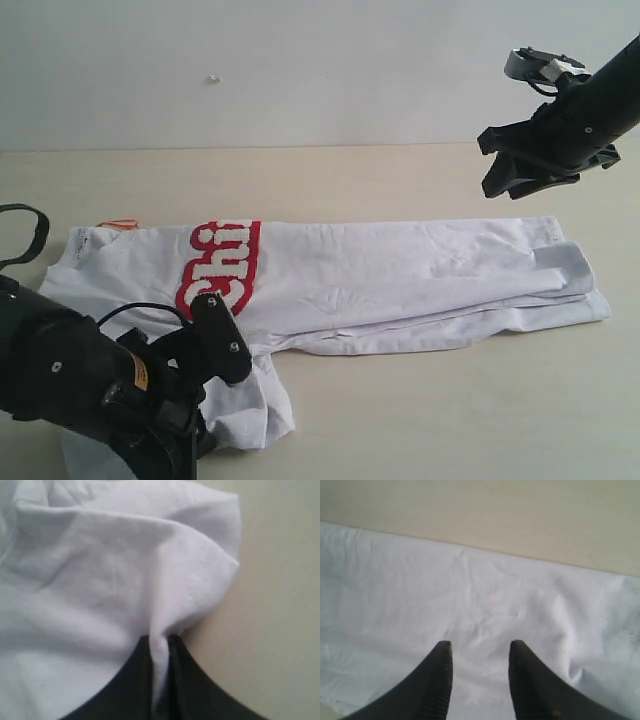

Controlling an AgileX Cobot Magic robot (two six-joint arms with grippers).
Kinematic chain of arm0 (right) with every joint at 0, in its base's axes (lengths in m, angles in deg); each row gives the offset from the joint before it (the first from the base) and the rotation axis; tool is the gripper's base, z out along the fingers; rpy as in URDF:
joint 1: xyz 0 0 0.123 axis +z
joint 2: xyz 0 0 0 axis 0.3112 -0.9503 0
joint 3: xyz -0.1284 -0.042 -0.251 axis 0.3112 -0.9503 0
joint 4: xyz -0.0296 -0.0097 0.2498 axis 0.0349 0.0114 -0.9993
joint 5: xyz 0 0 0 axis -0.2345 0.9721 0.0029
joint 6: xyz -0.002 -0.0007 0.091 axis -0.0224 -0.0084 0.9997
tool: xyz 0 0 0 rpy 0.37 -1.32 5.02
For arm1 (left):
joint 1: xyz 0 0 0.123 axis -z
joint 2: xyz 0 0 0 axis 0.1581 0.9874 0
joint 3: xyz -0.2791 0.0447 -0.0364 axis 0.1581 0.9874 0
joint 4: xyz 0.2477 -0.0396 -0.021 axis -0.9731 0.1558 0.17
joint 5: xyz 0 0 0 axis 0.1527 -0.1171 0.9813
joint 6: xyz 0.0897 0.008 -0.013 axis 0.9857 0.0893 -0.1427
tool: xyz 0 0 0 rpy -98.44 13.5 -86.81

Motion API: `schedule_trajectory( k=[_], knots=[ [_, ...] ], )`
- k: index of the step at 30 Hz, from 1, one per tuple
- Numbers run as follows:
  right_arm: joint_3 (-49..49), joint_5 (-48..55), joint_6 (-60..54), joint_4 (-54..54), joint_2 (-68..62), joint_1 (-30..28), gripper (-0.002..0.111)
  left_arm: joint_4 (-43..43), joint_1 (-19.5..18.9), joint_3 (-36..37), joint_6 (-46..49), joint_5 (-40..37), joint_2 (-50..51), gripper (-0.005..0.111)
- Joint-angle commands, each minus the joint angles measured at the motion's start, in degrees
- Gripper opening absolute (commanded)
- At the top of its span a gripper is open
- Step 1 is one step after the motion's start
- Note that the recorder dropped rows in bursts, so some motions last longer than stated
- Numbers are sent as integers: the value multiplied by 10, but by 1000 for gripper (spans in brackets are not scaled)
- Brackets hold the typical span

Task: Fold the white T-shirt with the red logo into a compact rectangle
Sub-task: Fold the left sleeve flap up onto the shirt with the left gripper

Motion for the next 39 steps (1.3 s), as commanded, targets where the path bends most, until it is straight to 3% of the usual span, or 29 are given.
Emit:
schedule_trajectory(
  k=[1, 12, 15, 19, 22, 27, 31, 36, 39],
  knots=[
    [-1, -10, -6, -2, 7, -2, 38, -101, 0, -46, 1, -67, -17, 0],
    [-1, -12, -6, -1, 7, -2, 38, -555, -5, -164, -8, -64, -25, 0],
    [-1, -12, -6, -1, 7, -2, 38, -615, -24, -181, -8, -49, -15, 0],
    [-1, -15, -6, -1, 7, -2, 38, -623, -60, -201, -8, -32, 6, 0],
    [-1, -20, -6, -1, 7, -2, 38, -621, -82, -202, -22, 25, 13, 4],
    [-1, -28, -6, -1, 7, -2, 38, -623, -124, -203, -21, 155, 29, 35],
    [-1, -33, -6, -1, 7, -2, 38, -604, -155, -211, -21, 174, 57, 54],
    [-1, -37, -6, -1, 7, -2, 38, -539, -161, -211, -22, 182, 63, 49],
    [-1, -34, -6, -1, 7, -2, 38, -438, -155, -211, -101, 173, 63, 40]
  ],
)
